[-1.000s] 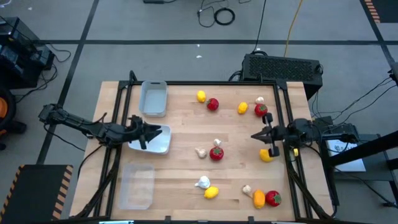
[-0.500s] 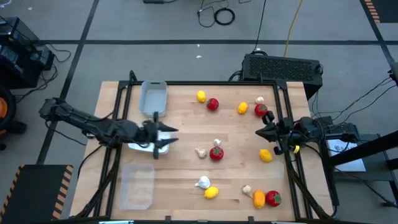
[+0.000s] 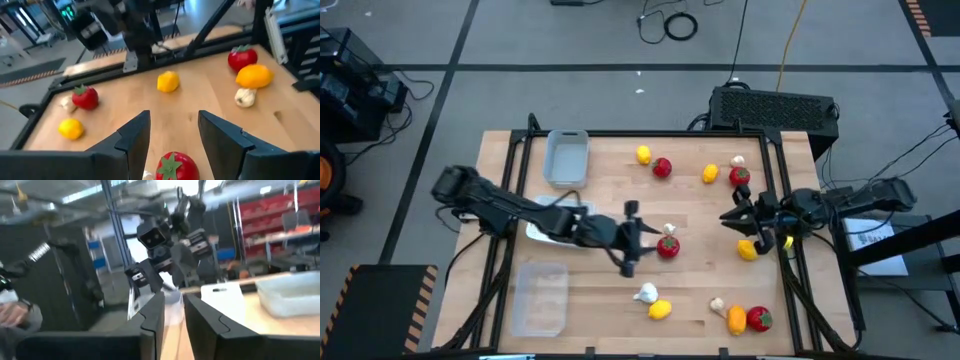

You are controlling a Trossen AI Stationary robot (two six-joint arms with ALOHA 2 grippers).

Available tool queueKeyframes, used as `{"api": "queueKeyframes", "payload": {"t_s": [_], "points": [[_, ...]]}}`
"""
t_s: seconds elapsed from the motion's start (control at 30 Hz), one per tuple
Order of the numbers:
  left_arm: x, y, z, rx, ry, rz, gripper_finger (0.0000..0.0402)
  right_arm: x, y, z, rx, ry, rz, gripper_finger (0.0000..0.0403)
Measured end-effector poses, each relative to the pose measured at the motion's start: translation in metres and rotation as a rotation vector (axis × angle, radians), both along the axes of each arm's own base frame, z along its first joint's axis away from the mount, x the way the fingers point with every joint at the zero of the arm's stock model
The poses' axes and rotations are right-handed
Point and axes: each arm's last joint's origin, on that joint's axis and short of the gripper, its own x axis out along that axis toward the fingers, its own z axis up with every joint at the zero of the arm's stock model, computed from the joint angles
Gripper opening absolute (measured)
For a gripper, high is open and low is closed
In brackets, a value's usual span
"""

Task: Sort produce into baskets
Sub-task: Put the red tomato into the gray bin

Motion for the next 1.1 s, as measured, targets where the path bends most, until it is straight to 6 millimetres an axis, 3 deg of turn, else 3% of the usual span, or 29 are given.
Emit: {"api": "queueKeyframes", "payload": {"t_s": [0.13, 0.27, 0.47, 0.57, 0.67, 0.9, 1.1], "points": [[0.026, 0.0, -0.016, -0.011, 0.125, 0.014, 0.0176, 0.018, 0.008, 0.01, -0.067, 0.147, 0.031, 0.0068], [0.048, 0.007, -0.026, -0.054, 0.246, 0.06, 0.0185, 0.035, 0.02, 0.009, -0.099, 0.365, 0.081, 0.0068], [0.075, 0.009, -0.042, -0.081, 0.286, 0.032, 0.0235, 0.053, 0.038, -0.001, -0.178, 0.592, 0.151, 0.0065], [0.082, 0.011, -0.05, -0.095, 0.305, 0.045, 0.0264, 0.059, 0.044, -0.003, -0.277, 0.66, 0.175, 0.0038], [0.087, 0.014, -0.064, -0.127, 0.331, 0.07, 0.0291, 0.065, 0.047, -0.006, -0.358, 0.673, 0.187, 0.0007], [0.099, 0.021, -0.088, -0.2, 0.386, 0.093, 0.0333, 0.068, 0.045, -0.013, -0.421, 0.713, 0.137, 0.0001], [0.104, 0.023, -0.099, -0.153, 0.426, 0.082, 0.0343, 0.068, 0.045, -0.012, -0.425, 0.698, 0.143, 0.0001]]}}
